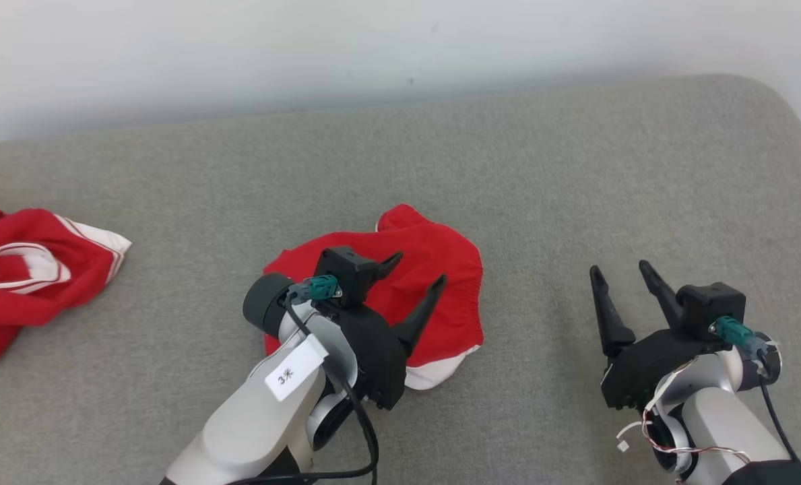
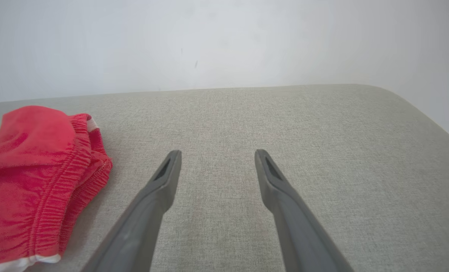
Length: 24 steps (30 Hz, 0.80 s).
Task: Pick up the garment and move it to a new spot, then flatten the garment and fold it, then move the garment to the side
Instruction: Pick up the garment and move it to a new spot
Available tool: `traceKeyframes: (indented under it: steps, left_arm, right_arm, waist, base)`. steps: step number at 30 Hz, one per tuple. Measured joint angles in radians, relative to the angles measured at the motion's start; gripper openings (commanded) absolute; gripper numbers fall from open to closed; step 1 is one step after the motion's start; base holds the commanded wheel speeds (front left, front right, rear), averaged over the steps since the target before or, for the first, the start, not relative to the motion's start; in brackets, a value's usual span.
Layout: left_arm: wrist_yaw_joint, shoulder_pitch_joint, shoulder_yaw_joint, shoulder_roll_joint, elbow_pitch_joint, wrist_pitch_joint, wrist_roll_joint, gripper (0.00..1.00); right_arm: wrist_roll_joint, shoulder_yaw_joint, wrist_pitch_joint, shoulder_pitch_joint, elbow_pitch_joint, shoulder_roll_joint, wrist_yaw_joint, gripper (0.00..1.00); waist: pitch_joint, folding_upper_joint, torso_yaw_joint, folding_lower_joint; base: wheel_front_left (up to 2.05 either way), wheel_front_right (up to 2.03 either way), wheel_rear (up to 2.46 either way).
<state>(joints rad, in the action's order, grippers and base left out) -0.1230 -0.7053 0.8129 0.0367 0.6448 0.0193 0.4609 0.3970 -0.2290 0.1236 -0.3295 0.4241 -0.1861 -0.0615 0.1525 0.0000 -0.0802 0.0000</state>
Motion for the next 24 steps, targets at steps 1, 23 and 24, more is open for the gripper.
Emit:
traceKeyframes:
  steps: [1,23,24]
  left_arm:
    - [0.002,0.001,0.001,0.0,-0.012,0.013,0.006,1.0]
    - [0.229,0.319,-0.133,0.131,-0.202,0.21,-0.01,1.0]
    - [0.23,0.334,-0.148,0.137,-0.221,0.212,-0.01,1.0]
  right_arm:
    - [0.003,-0.002,0.0,0.001,0.002,0.003,0.0,1.0]
    - [0.018,-0.006,0.031,0.136,0.034,0.021,0.007,1.0]
    - [0.018,-0.006,0.032,0.143,0.034,0.021,0.007,1.0]
  waist:
    - [-0.007,-0.0001,0.005,0.0]
    - [-0.147,-0.0001,0.086,0.0]
    - [-0.15,-0.0001,0.09,0.0]
  base:
    - [0.0,0.0,0.0]
    - [0.0,0.0,0.0]
    - [0.0,0.0,0.0]
